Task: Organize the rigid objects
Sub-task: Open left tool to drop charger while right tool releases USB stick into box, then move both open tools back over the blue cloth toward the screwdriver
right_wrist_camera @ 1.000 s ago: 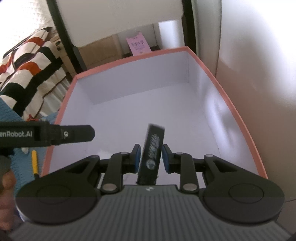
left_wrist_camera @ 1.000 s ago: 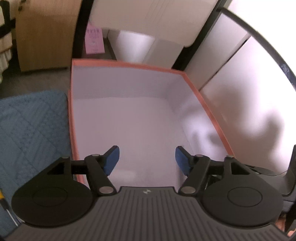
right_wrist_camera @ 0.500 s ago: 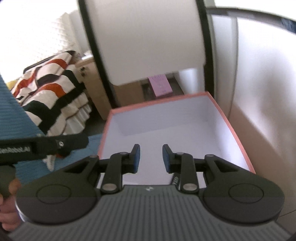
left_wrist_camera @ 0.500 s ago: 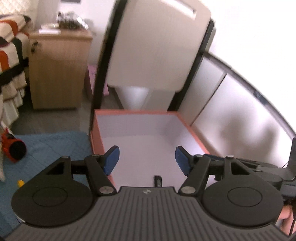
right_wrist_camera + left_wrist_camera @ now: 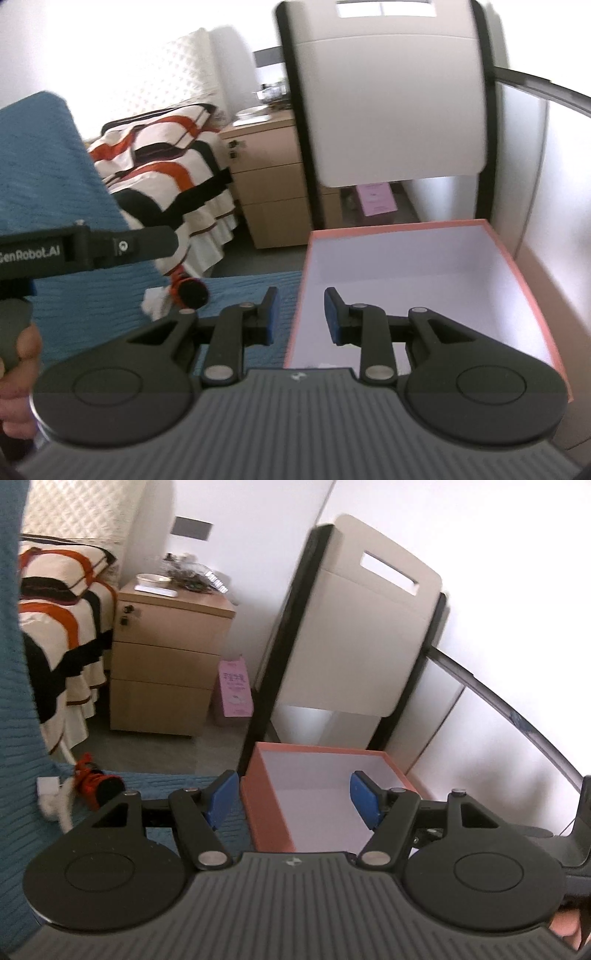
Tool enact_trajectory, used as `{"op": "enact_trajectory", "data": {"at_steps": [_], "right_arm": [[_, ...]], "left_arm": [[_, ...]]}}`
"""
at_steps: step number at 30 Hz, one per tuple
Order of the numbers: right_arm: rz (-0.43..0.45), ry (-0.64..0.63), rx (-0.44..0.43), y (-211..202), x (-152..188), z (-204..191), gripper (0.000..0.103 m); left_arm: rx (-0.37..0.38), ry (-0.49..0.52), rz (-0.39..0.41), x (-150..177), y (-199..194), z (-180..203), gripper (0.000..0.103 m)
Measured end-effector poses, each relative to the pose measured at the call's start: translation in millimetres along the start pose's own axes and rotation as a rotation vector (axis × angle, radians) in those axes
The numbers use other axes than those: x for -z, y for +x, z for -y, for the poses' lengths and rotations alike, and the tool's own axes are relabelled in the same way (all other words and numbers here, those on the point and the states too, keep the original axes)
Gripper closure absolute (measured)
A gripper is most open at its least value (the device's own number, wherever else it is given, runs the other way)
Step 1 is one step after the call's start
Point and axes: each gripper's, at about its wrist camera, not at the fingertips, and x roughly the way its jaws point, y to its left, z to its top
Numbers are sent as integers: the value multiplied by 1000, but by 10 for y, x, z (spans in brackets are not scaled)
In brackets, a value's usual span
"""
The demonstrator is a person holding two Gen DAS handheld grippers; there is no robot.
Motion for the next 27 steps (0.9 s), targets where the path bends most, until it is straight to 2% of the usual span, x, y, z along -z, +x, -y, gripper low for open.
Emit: {"op": "enact_trajectory", "data": {"at_steps": [8, 27], "right_arm": [[-18, -33, -35, 75, 147, -355, 72], [-123, -81, -119, 360, 645, -959, 72]], "left_arm": [[-59, -34, 19, 179, -317, -382, 31], [-213, -132, 22, 742, -559, -1195, 31]]}}
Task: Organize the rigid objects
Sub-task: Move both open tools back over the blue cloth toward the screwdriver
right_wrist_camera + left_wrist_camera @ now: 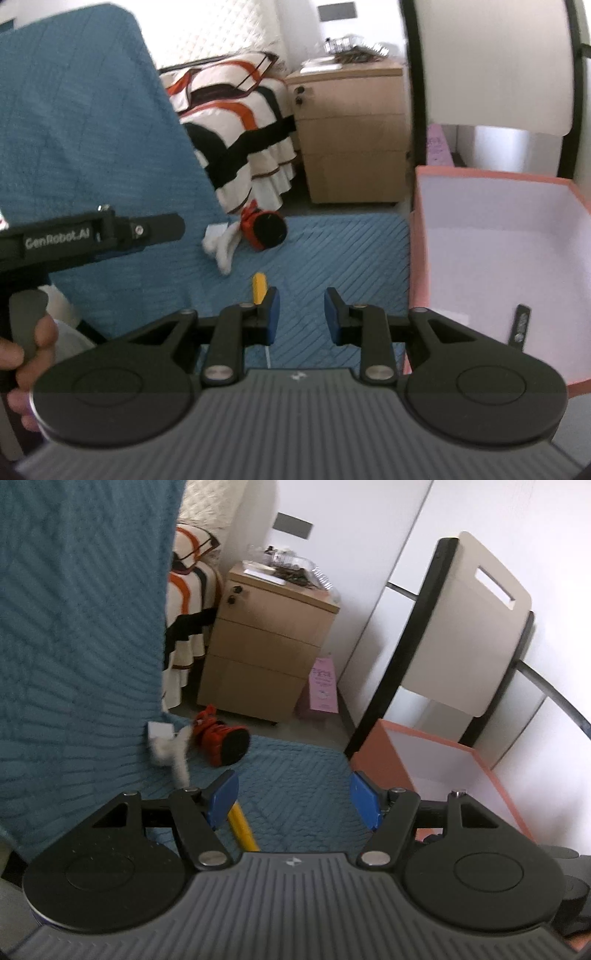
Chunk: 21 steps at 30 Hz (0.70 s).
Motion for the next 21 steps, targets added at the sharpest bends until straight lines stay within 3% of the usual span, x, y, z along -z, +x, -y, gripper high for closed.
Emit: {"op": "enact_trajectory", "data": {"at_steps": [7, 21], "right_arm": [[-36, 0, -11, 124, 128, -128, 72], [-98, -11, -8, 445, 227, -101, 72]], "left_arm": [[-5, -74, -17, 172, 123, -199, 31], [-11, -48, -106, 206, 685, -483, 31]]}}
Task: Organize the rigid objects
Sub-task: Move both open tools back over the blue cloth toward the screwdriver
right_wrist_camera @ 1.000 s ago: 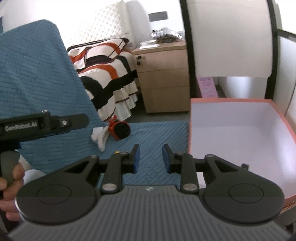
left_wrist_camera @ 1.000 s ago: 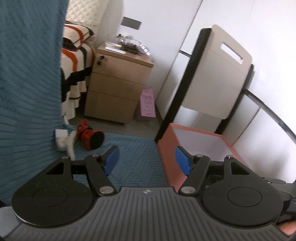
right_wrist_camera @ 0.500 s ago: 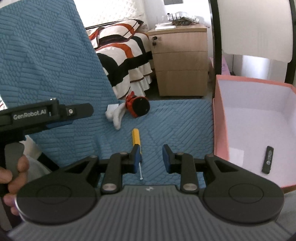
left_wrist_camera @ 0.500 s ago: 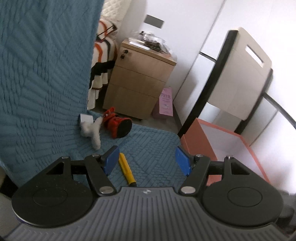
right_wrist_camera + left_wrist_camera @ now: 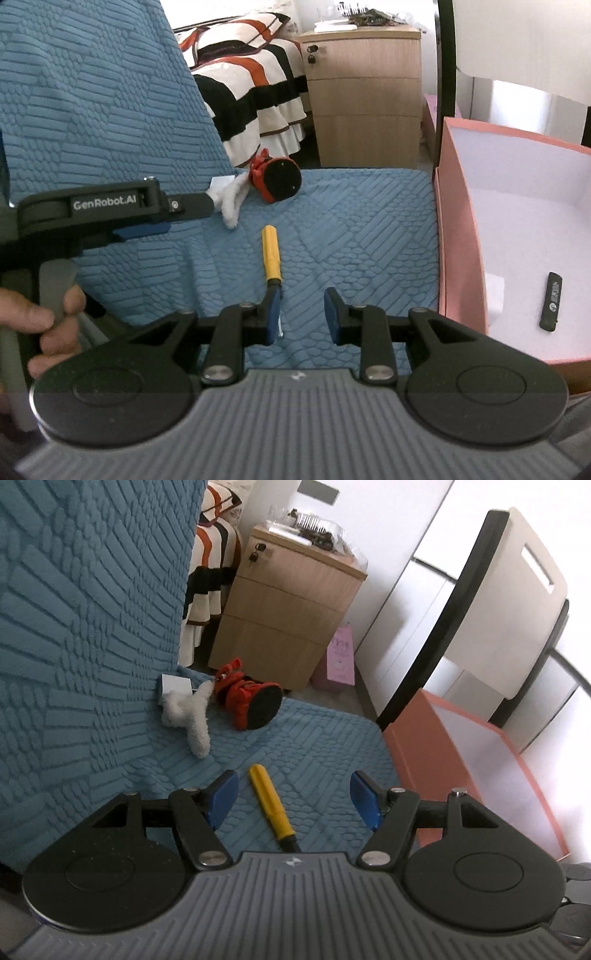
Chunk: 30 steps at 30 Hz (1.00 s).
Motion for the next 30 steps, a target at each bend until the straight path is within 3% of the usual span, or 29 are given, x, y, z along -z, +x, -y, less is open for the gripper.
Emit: {"op": "enact_trajectory", "data": {"at_steps": [4, 7, 10, 14, 18, 22, 27, 30], "right_arm": [[-14, 7, -10, 162, -12, 49, 72], [-33, -3, -9, 309, -23, 54, 72], [-64, -11, -26, 458, -39, 46, 72], [-86, -27, -55, 606, -30, 26, 55], [-100, -49, -63, 749, -12, 11, 55], [-112, -50, -77, 894, 0, 6, 55], [-125, -55, -114, 1102, 9, -62, 55], [-131, -68, -111, 1219, -8, -124, 55]], "left_arm": [[-16, 0, -39, -73, 197, -79, 31], [13, -62, -106, -103, 389, -205, 31], [-13, -68, -161, -118, 576, -283, 31], [-34, -67, -190, -172, 768, -378, 32], [-68, -56, -213, -230, 973, -463, 33], [-103, -66, -232, -277, 1194, -542, 40], [-122, -77, -226, -323, 1379, -593, 42], [-124, -72, -241, -310, 1526, -609, 54]]}}
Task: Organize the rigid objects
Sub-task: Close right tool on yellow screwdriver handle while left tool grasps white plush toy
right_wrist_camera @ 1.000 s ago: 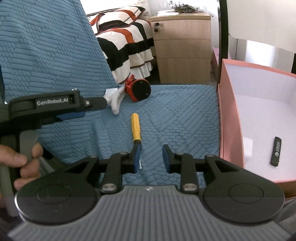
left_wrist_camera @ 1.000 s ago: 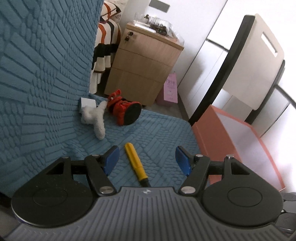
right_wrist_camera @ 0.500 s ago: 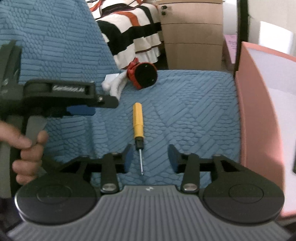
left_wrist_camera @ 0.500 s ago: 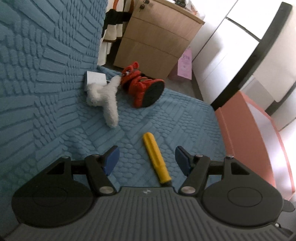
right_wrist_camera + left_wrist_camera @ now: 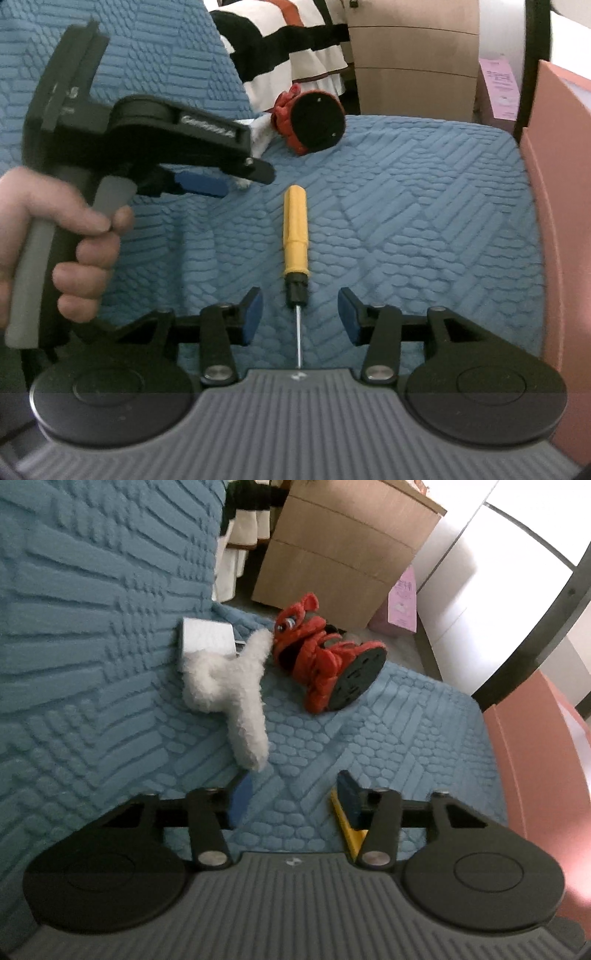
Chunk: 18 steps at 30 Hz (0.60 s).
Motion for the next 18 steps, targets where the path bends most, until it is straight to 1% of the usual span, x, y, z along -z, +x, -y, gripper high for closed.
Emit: {"op": "enact_trajectory", "data": {"at_steps": [1, 3, 5, 7, 9, 12, 15, 17, 18], "right_arm": [[-2, -4, 4, 20, -7, -12, 55], [3, -17, 10, 38, -19, -39, 56], [10, -35, 15, 54, -14, -67, 56], [0, -49, 7, 71, 23, -78, 56], [-8, -57, 18, 92, 54, -88, 57], [0, -92, 46, 101, 78, -116, 59], [8, -121, 75, 100, 89, -131, 66], [2, -138, 87, 105, 84, -142, 77], [-2, -146, 88, 101, 83, -148, 81]], "left_arm": [[-12, 3, -11, 2, 62, 2, 59], [-28, 23, 13, 13, 102, 24, 62], [-32, 19, 26, 9, 123, 34, 69], [-44, 6, 31, 10, 128, 15, 83], [-44, -18, 28, 14, 126, -27, 91], [-39, -56, 32, 32, 107, -92, 95], [-37, -73, 35, 67, 80, -109, 97], [-30, -70, 33, 94, 76, -90, 98], [-29, -71, 34, 108, 66, -84, 98]]}}
